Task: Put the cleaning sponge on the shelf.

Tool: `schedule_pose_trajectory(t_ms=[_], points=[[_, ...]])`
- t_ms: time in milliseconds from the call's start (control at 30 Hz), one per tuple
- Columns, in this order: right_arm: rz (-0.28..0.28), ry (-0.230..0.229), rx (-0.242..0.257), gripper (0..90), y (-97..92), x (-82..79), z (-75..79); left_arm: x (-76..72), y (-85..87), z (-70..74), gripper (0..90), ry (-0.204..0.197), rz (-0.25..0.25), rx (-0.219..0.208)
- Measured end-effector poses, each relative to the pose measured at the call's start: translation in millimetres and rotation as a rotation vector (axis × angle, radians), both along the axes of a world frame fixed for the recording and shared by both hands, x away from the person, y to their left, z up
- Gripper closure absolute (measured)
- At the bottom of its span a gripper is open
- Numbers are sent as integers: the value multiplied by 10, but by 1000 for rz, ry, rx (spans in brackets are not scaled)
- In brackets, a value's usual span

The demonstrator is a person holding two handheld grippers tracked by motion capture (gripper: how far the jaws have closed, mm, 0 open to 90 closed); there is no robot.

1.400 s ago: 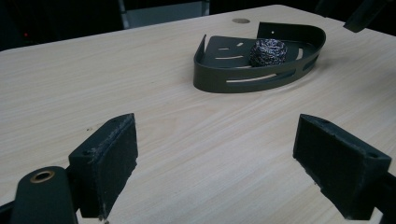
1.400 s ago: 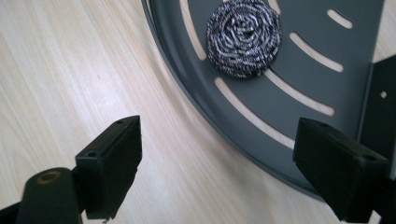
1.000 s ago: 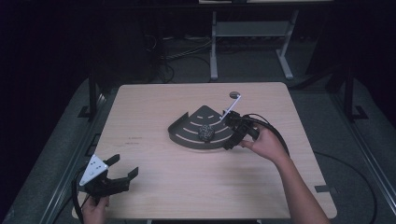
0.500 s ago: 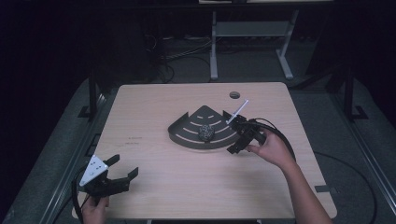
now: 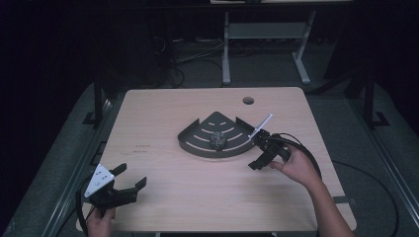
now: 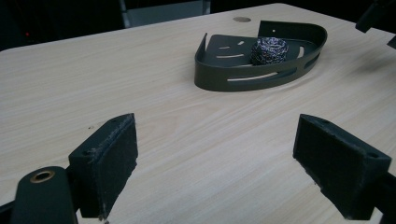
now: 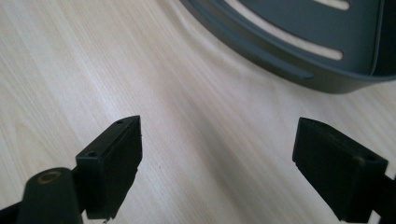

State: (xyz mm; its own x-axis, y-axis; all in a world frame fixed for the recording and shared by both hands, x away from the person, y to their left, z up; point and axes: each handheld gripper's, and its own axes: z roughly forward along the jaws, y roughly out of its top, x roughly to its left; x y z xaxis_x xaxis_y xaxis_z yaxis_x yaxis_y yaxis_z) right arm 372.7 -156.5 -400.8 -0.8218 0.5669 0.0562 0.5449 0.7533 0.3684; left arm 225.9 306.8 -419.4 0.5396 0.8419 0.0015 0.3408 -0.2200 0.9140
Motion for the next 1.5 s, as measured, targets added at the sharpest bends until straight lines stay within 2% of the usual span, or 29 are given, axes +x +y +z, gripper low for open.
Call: schedule_pose_trajectory(t_ms=[333, 833, 1500], points=[[-6, 5, -11, 154, -87, -92, -77, -1, 8, 3, 133, -4, 4, -1], [-16, 9, 9, 155, -201, -232, -121, -5, 12, 3, 133, -4, 6, 1], [-62, 15, 36, 155, -476, -442, -266, -2, 17, -5, 132, 0, 7, 3]])
